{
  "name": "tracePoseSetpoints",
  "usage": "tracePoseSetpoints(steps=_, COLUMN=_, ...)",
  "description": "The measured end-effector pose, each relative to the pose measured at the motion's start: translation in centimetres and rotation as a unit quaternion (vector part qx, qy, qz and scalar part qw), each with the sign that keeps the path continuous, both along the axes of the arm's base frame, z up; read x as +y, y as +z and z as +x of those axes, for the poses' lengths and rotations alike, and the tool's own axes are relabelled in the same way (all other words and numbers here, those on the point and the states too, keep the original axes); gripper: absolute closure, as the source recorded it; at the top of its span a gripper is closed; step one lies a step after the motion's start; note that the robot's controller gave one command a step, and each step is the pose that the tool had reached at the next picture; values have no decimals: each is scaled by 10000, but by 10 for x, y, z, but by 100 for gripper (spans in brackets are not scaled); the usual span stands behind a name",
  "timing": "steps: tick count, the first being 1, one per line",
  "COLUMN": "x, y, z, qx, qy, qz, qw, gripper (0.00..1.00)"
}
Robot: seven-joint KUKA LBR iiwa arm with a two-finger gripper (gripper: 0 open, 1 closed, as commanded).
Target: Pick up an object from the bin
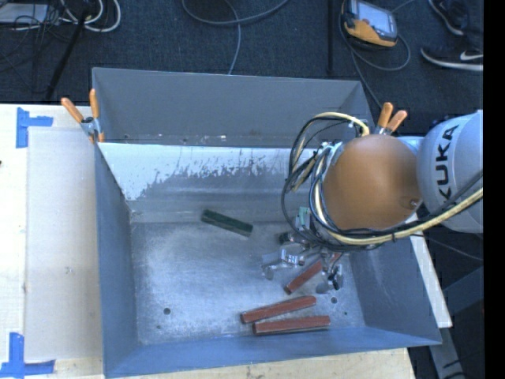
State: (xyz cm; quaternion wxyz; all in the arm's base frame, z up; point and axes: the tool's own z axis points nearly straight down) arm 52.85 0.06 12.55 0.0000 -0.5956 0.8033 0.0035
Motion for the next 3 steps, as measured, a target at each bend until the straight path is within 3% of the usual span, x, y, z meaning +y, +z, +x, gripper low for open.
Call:
tracePoseSetpoints(steps=1, x=1, y=-58, z=18, qx=5, qy=891, qz=-14, qw=9960, gripper=0)
tracePoseSetpoints(steps=2, x=-56, y=-56, z=70, qx=-41, qy=639, qz=-30, qw=9979, gripper=0)
tracePoseSetpoints(steps=3, x=-53, y=-56, z=68, qx=-15, qy=643, qz=-13, qw=9979, gripper=100)
